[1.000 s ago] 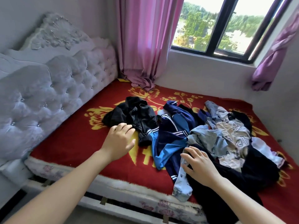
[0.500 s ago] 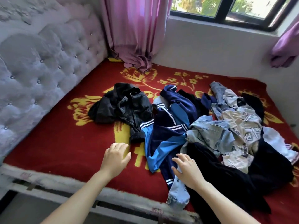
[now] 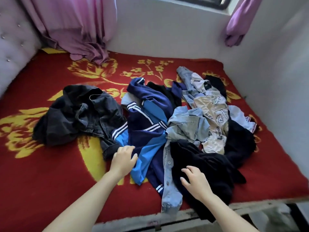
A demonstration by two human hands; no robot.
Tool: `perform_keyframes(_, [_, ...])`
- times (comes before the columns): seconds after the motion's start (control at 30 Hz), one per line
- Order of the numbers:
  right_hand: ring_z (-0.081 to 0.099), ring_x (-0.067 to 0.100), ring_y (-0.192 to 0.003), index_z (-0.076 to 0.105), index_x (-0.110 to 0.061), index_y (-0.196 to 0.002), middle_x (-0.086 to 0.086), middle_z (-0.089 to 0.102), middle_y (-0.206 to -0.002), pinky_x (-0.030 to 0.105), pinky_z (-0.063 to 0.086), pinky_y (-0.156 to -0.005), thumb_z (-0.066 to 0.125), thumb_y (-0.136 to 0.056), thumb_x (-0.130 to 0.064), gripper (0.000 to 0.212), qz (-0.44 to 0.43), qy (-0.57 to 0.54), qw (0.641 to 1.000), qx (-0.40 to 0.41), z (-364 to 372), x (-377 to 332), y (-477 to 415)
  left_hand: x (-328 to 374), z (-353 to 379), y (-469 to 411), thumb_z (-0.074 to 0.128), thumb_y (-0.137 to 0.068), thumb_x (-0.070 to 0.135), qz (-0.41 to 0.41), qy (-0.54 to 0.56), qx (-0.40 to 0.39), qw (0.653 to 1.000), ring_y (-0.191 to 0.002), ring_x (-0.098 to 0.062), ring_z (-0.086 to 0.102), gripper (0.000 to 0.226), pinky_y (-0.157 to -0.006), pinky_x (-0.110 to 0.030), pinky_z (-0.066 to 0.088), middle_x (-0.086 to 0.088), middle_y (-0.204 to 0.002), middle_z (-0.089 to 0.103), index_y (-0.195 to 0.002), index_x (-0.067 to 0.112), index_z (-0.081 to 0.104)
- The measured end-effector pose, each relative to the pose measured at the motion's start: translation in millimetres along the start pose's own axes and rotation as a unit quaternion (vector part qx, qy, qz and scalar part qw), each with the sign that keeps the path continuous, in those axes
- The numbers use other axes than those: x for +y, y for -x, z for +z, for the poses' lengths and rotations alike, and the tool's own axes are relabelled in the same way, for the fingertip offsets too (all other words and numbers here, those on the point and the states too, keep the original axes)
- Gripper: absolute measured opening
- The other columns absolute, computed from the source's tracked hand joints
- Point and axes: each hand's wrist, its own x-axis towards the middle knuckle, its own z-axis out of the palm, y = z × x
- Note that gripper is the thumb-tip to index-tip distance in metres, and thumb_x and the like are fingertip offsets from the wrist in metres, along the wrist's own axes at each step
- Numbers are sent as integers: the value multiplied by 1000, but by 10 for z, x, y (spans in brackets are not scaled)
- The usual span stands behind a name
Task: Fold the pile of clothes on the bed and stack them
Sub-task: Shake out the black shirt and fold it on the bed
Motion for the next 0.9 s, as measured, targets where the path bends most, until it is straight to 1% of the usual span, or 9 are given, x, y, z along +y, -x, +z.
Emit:
perform_keyframes(0.13, [70,12,-71,75,-22,-79,0,70,-80,21,53,-54,93,-37,-39,49,50,-23,998,-5,60,187,-4,281,238,-143,38,-97,32,36,-14,-52,998,-130,-17,36,44,-105,-30,31,4,-141,44,-138,15,41])
perform_keyframes(0.2, [69,18,-90,74,-18,-94,4,69,-98,28,55,-68,85,-57,-42,46,57,-27,998,-6,42,310,-69,374,306,-268,39,-98,30,41,-26,-64,997,-131,-15,35,44,-106,-30,31,5,-142,42,-139,16,39])
perform_keyframes(0.23, [62,21,-108,68,-16,-111,7,62,-115,34,51,-83,73,-74,-42,45,72,-63,995,-9,17,362,-129,424,323,-349,39,-98,30,38,-31,-66,997,-130,-16,35,44,-105,-30,31,5,-142,42,-140,16,39])
perform_keyframes(0.27, [49,21,-125,57,-16,-126,5,51,-131,34,41,-98,59,-88,-40,45,83,-76,993,-33,11,420,-212,479,338,-432,39,-98,30,33,-33,-65,997,-130,-16,35,44,-105,-30,31,4,-142,41,-140,16,38])
perform_keyframes(0.33, [31,15,-136,42,-21,-139,0,36,-145,29,26,-107,44,-96,-38,46,81,-106,990,-46,43,572,-416,619,369,-607,39,-98,30,26,-38,-59,997,-129,-17,35,44,-105,-30,30,5,-142,41,-140,16,38])
perform_keyframes(0.47, [26,14,-138,39,-21,-141,0,33,-147,30,23,-109,42,-97,-37,47,61,-155,985,-52,74,883,-1001,968,483,-957,38,-96,34,-9,-31,-49,998,-126,-18,38,45,-103,-31,33,3,-139,45,-137,15,42])
perform_keyframes(0.53, [27,16,-138,39,-20,-141,1,34,-147,31,25,-108,43,-97,-37,47,47,-164,983,-60,105,1060,-1339,1133,529,-1108,30,-89,45,-33,-24,-44,998,-125,-20,40,57,-101,-32,33,2,-137,48,-135,14,45])
perform_keyframes(0.63, [31,19,-135,42,-18,-139,3,37,-145,32,29,-105,47,-95,-36,48,29,-156,985,-64,151,1359,-1902,1256,601,-1317,39,-94,35,-69,-11,-21,997,-126,-21,40,47,-102,-33,32,0,-137,48,-134,12,46])
perform_keyframes(0.9, [31,28,-133,34,-13,-142,13,32,-146,39,31,-106,55,-91,-32,58,84,-188,976,-69,145,1817,-2932,1206,547,-1631,31,-84,37,-151,-7,6,988,-123,-22,41,55,-101,-33,33,0,-132,52,-129,12,50])
